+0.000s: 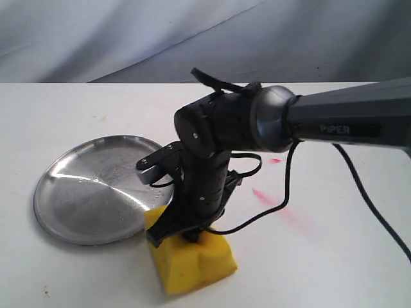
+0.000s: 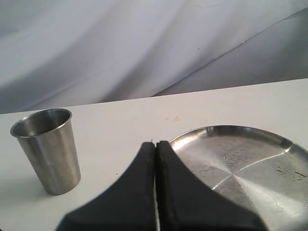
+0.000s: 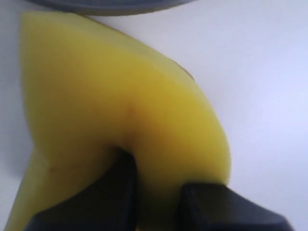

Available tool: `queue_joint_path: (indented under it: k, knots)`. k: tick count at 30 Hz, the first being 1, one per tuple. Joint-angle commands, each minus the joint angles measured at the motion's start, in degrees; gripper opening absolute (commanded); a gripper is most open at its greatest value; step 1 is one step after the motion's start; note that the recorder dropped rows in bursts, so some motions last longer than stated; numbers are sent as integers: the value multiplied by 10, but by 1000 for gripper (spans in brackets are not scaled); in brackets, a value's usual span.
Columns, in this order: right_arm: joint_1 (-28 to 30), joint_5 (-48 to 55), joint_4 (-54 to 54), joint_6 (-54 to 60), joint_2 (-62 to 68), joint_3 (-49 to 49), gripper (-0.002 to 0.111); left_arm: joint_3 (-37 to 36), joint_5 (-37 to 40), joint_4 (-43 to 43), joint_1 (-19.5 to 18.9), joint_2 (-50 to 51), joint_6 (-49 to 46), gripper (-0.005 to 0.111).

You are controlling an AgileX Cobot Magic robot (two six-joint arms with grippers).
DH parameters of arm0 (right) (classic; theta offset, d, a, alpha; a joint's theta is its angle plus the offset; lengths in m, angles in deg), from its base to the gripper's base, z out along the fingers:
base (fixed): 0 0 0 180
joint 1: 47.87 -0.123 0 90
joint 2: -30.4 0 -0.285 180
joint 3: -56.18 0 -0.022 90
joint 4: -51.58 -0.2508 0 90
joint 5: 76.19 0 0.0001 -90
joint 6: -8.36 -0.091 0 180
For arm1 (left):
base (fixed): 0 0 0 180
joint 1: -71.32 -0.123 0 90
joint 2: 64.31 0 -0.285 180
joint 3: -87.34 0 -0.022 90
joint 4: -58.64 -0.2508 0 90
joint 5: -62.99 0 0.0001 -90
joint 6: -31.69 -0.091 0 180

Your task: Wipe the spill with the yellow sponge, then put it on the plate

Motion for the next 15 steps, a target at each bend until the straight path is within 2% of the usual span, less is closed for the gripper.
queue_joint_path:
  k: [1, 4, 7, 10, 15]
  knots:
    - [70, 20, 83, -16, 9, -3, 0, -3, -4, 1, 3, -2, 0, 0]
    - [123, 24, 92, -20, 9, -3, 0, -3, -4, 1, 3, -2, 0, 0]
    - [140, 26, 88, -20, 9, -3, 0, -3, -4, 1, 3, -2, 0, 0]
    - [112, 26, 29, 27, 9, -3, 0, -3, -4, 1, 3, -2, 0, 0]
    - [23, 26, -36, 75, 9, -3, 0, -3, -4, 1, 3, -2, 0, 0]
